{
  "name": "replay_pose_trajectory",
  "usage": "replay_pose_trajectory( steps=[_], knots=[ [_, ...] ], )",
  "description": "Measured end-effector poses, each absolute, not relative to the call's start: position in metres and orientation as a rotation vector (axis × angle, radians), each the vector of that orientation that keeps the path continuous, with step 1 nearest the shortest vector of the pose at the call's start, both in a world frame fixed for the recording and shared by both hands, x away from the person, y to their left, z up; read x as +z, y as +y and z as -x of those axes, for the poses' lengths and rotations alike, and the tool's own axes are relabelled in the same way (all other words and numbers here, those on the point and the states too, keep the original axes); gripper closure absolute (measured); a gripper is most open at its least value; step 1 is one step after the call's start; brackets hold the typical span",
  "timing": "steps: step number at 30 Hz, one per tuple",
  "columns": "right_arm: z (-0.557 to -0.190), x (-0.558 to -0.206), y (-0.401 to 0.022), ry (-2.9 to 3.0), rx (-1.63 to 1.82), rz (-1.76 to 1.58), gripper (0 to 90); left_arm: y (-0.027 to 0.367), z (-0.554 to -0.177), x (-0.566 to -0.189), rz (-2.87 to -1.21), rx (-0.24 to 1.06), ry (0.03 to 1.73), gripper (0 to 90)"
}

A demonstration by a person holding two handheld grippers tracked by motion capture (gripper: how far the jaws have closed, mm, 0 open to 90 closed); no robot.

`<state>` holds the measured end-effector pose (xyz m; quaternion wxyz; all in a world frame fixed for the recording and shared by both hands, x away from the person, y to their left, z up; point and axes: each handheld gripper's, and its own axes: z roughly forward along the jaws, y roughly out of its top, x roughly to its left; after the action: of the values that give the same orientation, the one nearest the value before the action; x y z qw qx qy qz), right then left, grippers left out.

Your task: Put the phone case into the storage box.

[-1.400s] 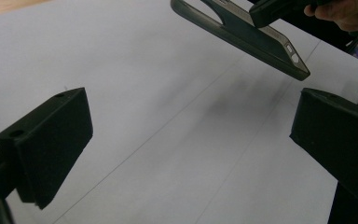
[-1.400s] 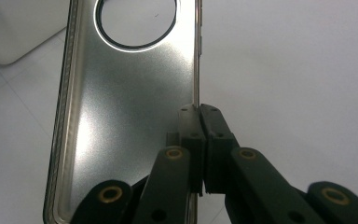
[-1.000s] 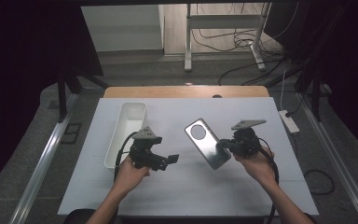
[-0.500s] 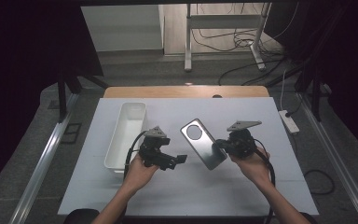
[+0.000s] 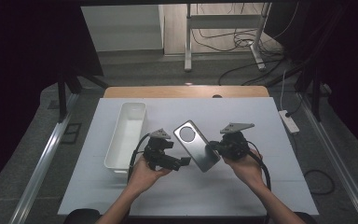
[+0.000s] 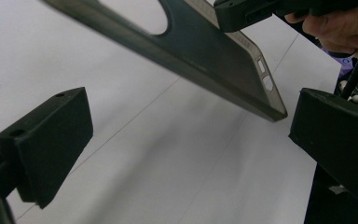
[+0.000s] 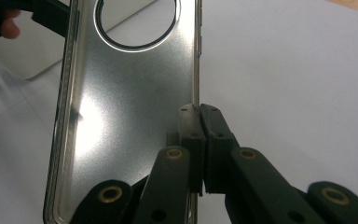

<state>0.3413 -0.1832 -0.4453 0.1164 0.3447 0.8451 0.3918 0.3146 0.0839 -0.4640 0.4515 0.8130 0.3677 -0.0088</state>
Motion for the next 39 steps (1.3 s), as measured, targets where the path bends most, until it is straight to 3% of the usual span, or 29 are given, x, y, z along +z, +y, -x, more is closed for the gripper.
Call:
replay_pose_trajectory(
  steps=[9,16,20,29,35,39],
  knots=[
    [-0.335,-0.448,-0.170,2.492,1.171,-0.968,88.6,0.079,-0.314,-0.464,-2.032,-0.021,0.915,9.5],
    [-0.330,-0.449,-0.162,2.494,1.185,-0.931,88.6,0.079,-0.314,-0.466,-2.029,-0.050,0.941,25.1],
    [-0.328,-0.451,-0.159,2.500,1.186,-0.909,88.5,0.083,-0.313,-0.466,-2.010,-0.063,0.973,44.9],
    [-0.324,-0.453,-0.152,2.526,1.160,-0.874,87.7,0.094,-0.315,-0.466,-1.927,-0.154,1.004,78.6],
    [-0.325,-0.453,-0.153,2.534,1.173,-0.876,87.5,0.091,-0.312,-0.461,-1.971,-0.107,0.976,79.4],
    [-0.324,-0.452,-0.157,2.545,1.227,-0.882,81.2,0.093,-0.311,-0.455,-2.001,-0.064,0.944,79.6]
  ],
)
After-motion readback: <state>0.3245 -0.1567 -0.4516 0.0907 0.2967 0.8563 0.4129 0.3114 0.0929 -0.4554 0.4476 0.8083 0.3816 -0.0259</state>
